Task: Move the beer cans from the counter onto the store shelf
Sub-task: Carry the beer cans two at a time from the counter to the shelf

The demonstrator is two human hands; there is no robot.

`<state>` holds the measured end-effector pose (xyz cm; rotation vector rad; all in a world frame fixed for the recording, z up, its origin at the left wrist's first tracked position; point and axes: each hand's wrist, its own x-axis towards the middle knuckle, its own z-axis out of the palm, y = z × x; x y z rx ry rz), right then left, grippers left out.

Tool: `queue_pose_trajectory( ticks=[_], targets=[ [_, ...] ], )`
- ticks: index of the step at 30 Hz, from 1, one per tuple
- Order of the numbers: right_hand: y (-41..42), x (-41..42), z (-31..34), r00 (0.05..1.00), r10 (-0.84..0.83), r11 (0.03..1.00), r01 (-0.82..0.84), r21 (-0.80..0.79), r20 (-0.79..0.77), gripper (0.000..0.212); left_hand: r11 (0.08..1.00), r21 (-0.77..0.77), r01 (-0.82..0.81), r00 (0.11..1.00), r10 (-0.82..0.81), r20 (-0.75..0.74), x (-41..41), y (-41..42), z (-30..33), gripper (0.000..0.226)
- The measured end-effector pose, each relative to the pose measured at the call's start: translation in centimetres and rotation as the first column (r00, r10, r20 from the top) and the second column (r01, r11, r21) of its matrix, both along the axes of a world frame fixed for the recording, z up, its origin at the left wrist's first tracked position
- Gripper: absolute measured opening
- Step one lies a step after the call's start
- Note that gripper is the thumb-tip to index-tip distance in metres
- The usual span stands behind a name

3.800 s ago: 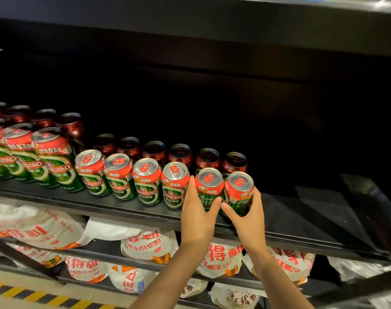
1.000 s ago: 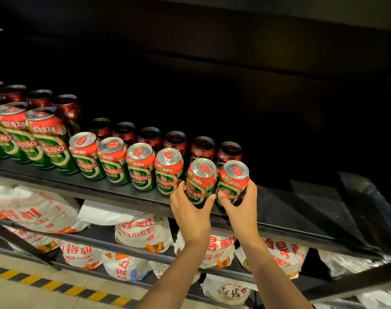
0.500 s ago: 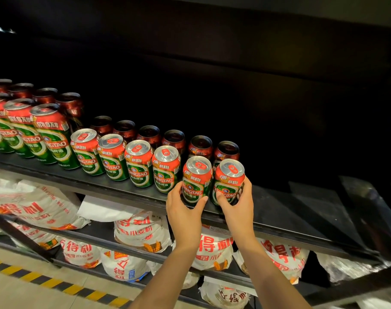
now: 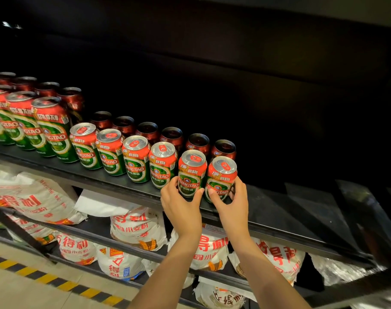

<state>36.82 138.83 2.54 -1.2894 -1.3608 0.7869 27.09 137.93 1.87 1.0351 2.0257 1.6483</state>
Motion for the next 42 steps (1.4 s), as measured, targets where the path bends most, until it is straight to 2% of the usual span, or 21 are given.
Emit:
queue_pose_trajectory(
  ticks=[8, 16, 32, 38, 42],
  targets=[
    [0.1, 0.2, -0.4, 0.999, 0.016, 1.000, -0.016, -0.006, 0.040, 0.064, 0.994, 0.044, 0.104, 0.994, -0.103, -0.017, -0.9, -1.0, -0.6, 0.060],
    [0.0, 0.3, 0.0, 1.000, 0.016, 1.000, -0.015, -0.028, 0.024, 0.060, 0.997, 0.058, 0.041, 0.998, -0.044, 0.051, -0.6, -0.7, -0.2, 0.059],
    [-0.1, 0.0, -0.3, 0.997, -0.009, 1.000, 0.010, -0.010, 0.078, 0.064, 0.996, 0.071, 0.049, 0.998, -0.052, 0.045, -0.7, -0.9, 0.5, 0.049],
    [-0.4, -0.3, 0.2, 0.994, -0.019, 0.999, 0.021, -0.024, 0.106, 0.063, 0.979, 0.045, 0.198, 0.977, -0.201, 0.074, -2.1, -1.7, 0.3, 0.051],
    [-0.8, -0.6, 0.7, 0.995, -0.025, 0.999, 0.028, -0.037, 0.096, 0.060, 0.913, -0.004, 0.407, 0.894, -0.398, 0.208, -4.7, -2.0, 0.8, 0.056]
  ],
)
